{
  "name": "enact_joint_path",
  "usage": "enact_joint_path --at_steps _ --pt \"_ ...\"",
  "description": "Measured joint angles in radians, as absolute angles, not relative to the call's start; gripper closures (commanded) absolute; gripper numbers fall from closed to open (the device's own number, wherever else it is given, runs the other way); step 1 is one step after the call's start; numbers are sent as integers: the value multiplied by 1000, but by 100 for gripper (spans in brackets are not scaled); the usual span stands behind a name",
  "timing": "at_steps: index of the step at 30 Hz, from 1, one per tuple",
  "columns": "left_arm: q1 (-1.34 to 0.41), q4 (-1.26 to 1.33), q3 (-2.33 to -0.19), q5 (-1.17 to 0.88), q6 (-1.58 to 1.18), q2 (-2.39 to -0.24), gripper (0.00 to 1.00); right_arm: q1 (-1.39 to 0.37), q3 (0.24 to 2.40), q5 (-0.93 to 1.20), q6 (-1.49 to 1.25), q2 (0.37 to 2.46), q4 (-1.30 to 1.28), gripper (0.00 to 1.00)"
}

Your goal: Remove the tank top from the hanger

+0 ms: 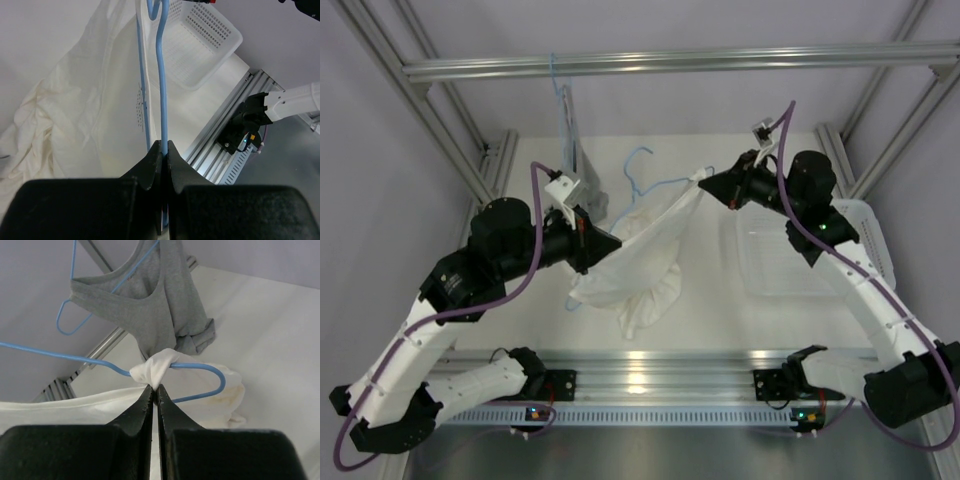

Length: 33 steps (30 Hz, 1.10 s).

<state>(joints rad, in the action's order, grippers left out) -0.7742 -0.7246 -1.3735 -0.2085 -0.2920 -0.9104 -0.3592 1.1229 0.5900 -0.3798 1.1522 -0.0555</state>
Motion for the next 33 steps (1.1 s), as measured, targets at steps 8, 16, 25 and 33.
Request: enact_joint_path --at_steps 8,16,25,33 --pt "-774 -712 -1346 -205 -259 -908 100 -349 1120 426 -428 1099 -53 100" --pt "-774 -710 -1292 -200 -241 -893 100 -337 1120 305 -441 1087 -88 100" --pt "-774 -684 -1292 -190 -249 -846 100 -336 1120 251 -439 1093 -128 100" --pt "-774 -625 -1292 -165 -264 -817 100 -340 1119 262 -439 1093 -136 100"
